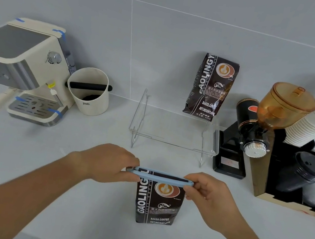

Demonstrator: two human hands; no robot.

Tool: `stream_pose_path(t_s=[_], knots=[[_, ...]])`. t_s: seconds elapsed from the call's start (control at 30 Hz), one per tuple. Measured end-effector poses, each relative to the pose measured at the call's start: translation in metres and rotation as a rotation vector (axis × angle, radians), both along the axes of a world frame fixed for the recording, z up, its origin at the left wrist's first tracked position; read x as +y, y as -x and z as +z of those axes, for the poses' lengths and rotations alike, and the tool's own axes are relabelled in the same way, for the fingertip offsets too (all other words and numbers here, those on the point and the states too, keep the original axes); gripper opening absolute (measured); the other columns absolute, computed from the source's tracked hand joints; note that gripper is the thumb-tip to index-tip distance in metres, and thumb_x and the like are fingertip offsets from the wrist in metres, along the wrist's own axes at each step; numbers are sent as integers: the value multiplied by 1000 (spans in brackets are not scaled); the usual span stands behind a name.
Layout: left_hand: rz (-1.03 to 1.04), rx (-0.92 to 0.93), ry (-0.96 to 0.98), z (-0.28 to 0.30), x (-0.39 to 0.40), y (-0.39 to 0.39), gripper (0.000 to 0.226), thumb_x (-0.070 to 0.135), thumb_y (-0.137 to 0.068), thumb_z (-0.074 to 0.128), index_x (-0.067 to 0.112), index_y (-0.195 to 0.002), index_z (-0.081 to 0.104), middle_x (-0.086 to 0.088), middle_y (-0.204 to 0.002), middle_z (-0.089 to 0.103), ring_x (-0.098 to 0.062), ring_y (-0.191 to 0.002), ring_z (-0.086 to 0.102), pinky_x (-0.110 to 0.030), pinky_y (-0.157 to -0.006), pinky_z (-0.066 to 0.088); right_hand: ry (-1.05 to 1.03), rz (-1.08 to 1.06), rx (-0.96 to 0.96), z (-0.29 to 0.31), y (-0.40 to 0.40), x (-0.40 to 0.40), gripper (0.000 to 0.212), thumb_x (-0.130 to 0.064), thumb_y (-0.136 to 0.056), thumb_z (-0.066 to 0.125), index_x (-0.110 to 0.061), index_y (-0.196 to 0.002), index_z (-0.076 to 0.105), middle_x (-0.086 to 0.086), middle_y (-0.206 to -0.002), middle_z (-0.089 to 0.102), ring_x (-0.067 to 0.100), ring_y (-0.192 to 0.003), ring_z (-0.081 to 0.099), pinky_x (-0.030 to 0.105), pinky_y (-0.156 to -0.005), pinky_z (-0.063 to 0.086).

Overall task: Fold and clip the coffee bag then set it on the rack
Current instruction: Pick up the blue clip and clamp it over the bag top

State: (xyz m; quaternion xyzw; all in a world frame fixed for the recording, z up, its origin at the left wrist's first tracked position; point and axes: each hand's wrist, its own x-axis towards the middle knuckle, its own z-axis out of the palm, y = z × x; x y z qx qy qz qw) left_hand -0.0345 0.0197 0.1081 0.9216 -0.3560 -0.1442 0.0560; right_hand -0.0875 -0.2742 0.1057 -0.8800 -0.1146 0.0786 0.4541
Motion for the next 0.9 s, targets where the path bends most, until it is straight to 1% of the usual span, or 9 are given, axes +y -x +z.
stream_pose_path(t_s=[0.07,0.13,0.23,0.37,0.47,0.67,0.77,0.83,0.9], knots=[[-17,15,-21,0,0,-2,34,56,-95,41,26,-81,47,11,-72,47,-13,-63,43,-25,-56,31,86,32,-56,-1,-1,-1,17,-13,-90,66,-30,-93,68,-9,-79,67,11,-78,63,11,-59,49],[-20,40,-5,-1,0,-4,34,55,-96,42,27,-75,42,9,-68,46,-12,-60,41,-21,-51,27,155,65,-112,0,-2,-2,12,-16,-91,65,-25,-97,69,-18,-78,64,5,-83,59,6,-57,43],[-12,66,37,-2,-2,-5,36,51,-96,45,25,-71,42,9,-62,43,-6,-54,38,-17,-50,26,199,90,-175,-1,-3,-5,11,-17,-91,65,-23,-98,69,-22,-79,61,5,-85,56,6,-60,44],[14,88,88,-5,-3,-3,38,48,-96,48,26,-67,39,9,-57,39,-3,-51,36,-22,-51,29,194,84,-227,-5,-1,-4,10,-17,-90,66,-20,-99,68,-27,-79,56,2,-86,56,4,-56,43],[28,93,115,-6,-2,1,39,48,-95,48,25,-66,39,8,-56,39,-6,-49,35,-26,-53,32,171,73,-252,-9,2,-3,10,-13,-88,68,-18,-97,68,-26,-79,56,-2,-81,56,2,-49,39],[69,88,148,-9,-2,7,34,48,-97,45,26,-71,42,9,-60,43,-5,-52,37,-24,-52,31,126,73,-204,-10,-3,-6,13,-14,-87,69,-20,-98,71,-21,-81,62,-3,-80,58,3,-53,43],[173,97,306,-15,-3,14,31,46,-95,51,25,-72,50,8,-62,50,-11,-56,46,-31,-55,41,29,10,-163,-14,-2,-7,23,-13,-84,73,-24,-104,72,-17,-85,66,-1,-81,62,4,-55,45],[292,160,465,-21,-5,22,24,41,-93,57,22,-79,61,2,-68,60,-16,-63,55,-34,-60,48,-26,-49,-140,-20,-1,-7,37,-13,-80,77,-33,-109,68,-17,-89,66,0,-83,64,5,-60,48],[413,234,648,-30,-9,30,11,32,-90,64,23,-85,68,3,-72,65,-7,-64,56,-25,-59,49,-79,-93,-69,-30,-2,-6,44,-14,-79,79,-41,-109,63,-17,-94,67,0,-88,64,7,-67,51]])
